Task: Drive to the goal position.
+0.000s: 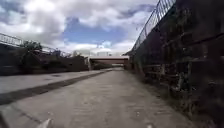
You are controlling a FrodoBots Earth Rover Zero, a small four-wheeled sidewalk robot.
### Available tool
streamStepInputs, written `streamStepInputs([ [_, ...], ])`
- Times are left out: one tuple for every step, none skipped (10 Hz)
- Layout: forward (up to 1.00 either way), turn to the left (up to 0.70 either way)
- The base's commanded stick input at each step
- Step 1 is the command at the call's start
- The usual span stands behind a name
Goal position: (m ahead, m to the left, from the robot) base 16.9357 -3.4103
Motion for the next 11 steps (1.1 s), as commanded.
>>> streamStepInputs([
  [1.00,0.00],
  [1.00,0.00],
  [1.00,0.00],
  [1.00,0.00],
  [1.00,0.00],
  [1.00,0.00],
  [1.00,0.00],
  [1.00,0.00],
  [1.00,0.00],
  [1.00,0.00],
  [1.00,0.00],
])
